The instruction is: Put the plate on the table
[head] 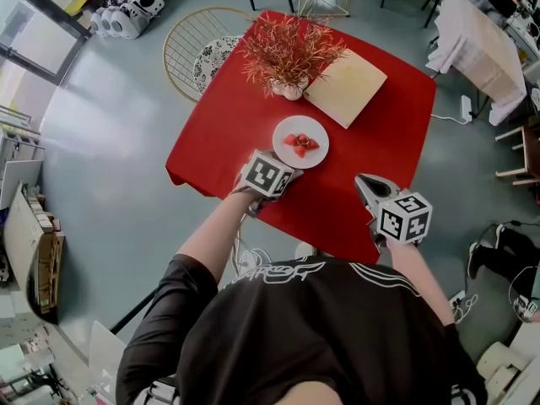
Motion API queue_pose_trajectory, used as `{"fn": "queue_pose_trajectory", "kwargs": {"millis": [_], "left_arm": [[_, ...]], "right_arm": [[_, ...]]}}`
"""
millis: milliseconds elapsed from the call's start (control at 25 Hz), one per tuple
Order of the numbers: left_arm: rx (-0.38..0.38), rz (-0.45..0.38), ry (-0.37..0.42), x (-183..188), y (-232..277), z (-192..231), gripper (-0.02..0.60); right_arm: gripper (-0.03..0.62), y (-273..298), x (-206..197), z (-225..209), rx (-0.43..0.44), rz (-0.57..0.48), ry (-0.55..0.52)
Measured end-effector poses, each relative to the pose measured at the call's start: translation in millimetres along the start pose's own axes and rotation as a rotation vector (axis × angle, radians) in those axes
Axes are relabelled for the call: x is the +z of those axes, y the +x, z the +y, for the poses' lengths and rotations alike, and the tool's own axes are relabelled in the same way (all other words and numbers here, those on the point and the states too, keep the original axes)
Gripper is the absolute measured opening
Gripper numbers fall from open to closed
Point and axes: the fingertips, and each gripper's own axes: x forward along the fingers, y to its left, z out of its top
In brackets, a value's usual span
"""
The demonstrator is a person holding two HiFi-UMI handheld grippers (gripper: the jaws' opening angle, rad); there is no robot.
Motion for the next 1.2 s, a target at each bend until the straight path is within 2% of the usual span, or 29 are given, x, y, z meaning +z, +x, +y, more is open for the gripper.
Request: {"fn": "queue_pose_trajectory", "kwargs": {"millis": [120,240,520,800,920,1080,1200], "left_arm": [[0.045,0.069,0.096,-13.7,5.6,0.3,0.379],[0.093,0.112,0.149,-19.4,5.6,3.6,0.379],[0.098,0.129,0.165,-19.8,1.4,4.0,0.379],[0.107,0.145,0.104,-29.5,-8.5,8.8,0.373],[0.088,0.048,0.091,-14.2,-21.2,0.0,0.340],[0.058,-0.119,0.063,8.8,-54.1,-25.4,0.206],[0.026,-0.233,0.085,22.0,-79.1,-56.0,0.116]], "right_arm": [[0.008,2.0,-0.4,1.4,0.003,0.002,0.004],[0.008,3.0,-2.2,0.2,0.005,0.015,0.001],[0.008,7.2,-6.8,-3.1,0.020,0.047,0.015],[0.008,15.9,-5.1,-0.4,0.043,0.048,0.007],[0.008,14.6,-3.6,4.7,0.054,0.047,-0.005],[0.008,7.0,0.0,10.8,0.061,0.041,-0.031],[0.008,-4.5,4.1,19.5,0.074,0.026,-0.067]]}}
